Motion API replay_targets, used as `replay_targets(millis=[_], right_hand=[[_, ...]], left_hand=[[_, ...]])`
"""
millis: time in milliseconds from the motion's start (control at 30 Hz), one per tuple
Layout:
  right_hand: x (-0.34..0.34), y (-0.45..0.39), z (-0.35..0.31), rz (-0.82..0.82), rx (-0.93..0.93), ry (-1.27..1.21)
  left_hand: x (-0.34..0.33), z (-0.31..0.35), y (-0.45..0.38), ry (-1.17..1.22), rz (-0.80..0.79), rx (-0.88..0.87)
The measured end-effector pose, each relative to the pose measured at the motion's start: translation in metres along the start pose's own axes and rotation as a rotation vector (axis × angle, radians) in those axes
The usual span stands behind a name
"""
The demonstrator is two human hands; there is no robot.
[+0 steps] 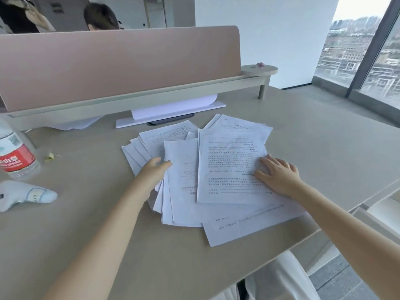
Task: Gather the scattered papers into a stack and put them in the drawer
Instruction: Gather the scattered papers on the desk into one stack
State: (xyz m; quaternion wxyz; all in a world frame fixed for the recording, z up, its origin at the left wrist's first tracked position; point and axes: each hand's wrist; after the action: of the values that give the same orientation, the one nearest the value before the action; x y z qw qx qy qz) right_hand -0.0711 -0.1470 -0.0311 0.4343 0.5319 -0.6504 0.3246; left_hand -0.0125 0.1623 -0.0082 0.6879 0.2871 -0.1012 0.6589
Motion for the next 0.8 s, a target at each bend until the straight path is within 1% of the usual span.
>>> replay_targets(millis=[67, 133, 267, 333, 433, 500, 567, 633, 700, 800], right_hand=[[-0.005, 0.004, 0.0, 0.025, 0.06, 0.014], [-0.007, 0.007, 0.0, 0.035, 0.116, 0.02], [-0.012, 0.01, 0.0, -0.023, 0.157, -0.013], [-0.012, 0.01, -0.002, -0.03, 0.163, -0.028], [-0.013, 0.01, -0.004, -0.023, 0.155, -0.046], [-0.013, 0.011, -0.004, -0.014, 0.143, -0.054], [-0.013, 0.012, -0.004, -0.005, 0.137, -0.051], [-0.014, 0.012, -0.003, 0.003, 0.134, -0.046], [-0.014, 0.012, -0.002, 0.018, 0.124, -0.052], [-0.015, 0.012, -0.002, 0.037, 0.088, -0.086]], left_hand=[[-0.006, 0.004, -0.007, 0.008, 0.043, -0.017], [-0.015, 0.011, -0.006, -0.006, 0.05, -0.05], [-0.03, 0.013, -0.01, -0.143, 0.006, -0.117], [-0.036, 0.015, -0.012, -0.175, -0.014, -0.14], [-0.037, 0.023, -0.008, -0.366, 0.025, -0.182], [-0.033, 0.023, -0.01, -0.537, 0.109, -0.191], [-0.028, 0.02, -0.018, -0.685, 0.216, -0.148], [-0.022, 0.011, -0.031, -0.742, 0.274, -0.074], [-0.011, -0.001, -0.043, -0.763, 0.312, 0.041], [0.006, -0.021, -0.056, -0.676, 0.362, 0.193]])
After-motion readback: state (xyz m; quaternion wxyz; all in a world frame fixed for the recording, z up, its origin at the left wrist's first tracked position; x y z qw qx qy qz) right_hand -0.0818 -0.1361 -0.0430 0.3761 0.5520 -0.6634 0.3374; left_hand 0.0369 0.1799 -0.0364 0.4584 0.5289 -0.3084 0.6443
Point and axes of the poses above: each hand's wrist, its own y-axis away from the middle knuckle, its own x-axis out of the back of the hand, z = x × y, and after that the axes turned 8 degrees about -y, right-handed
